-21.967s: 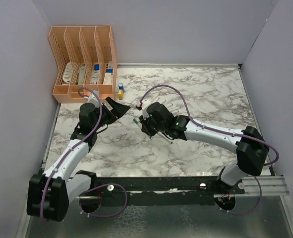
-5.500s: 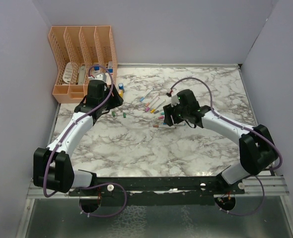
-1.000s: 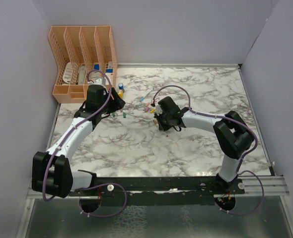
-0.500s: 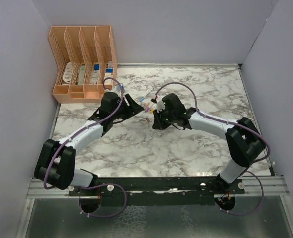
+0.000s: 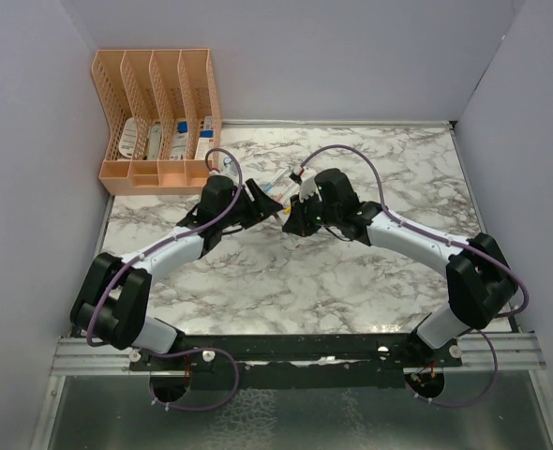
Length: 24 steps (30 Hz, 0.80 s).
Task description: Open the pen caps
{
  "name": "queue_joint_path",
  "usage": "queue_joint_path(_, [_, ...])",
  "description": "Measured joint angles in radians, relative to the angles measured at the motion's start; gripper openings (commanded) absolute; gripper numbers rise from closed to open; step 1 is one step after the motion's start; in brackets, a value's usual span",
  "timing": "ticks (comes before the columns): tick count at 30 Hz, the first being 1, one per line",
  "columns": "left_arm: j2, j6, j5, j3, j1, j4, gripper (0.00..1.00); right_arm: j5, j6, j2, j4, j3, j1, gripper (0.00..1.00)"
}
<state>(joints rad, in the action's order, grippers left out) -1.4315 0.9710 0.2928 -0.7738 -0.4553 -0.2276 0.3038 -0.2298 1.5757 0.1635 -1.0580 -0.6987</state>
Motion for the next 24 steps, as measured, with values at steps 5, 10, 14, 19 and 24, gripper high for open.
queue_joint_path(5, [-0.004, 0.007, 0.0, 0.0, -0.006, -0.008, 0.53, 0.006, -0.002, -0.003, -0.006, 0.0, 0.0, 0.01])
queue_joint_path(10, [-0.005, 0.011, 0.0, -0.001, -0.014, -0.011, 0.45, 0.013, -0.003, -0.004, -0.007, 0.0, 0.0, 0.01])
queue_joint_path(14, [-0.006, 0.013, 0.0, -0.004, -0.019, -0.013, 0.38, 0.017, -0.005, -0.009, -0.008, 0.0, 0.0, 0.01])
queue_joint_path(19, [-0.007, 0.015, 0.002, -0.004, -0.025, -0.019, 0.25, 0.022, -0.009, -0.013, -0.01, 0.0, 0.0, 0.01])
queue_joint_path(24, [-0.008, 0.027, 0.006, -0.005, -0.025, -0.033, 0.0, 0.023, -0.01, -0.013, -0.01, 0.0, 0.0, 0.04])
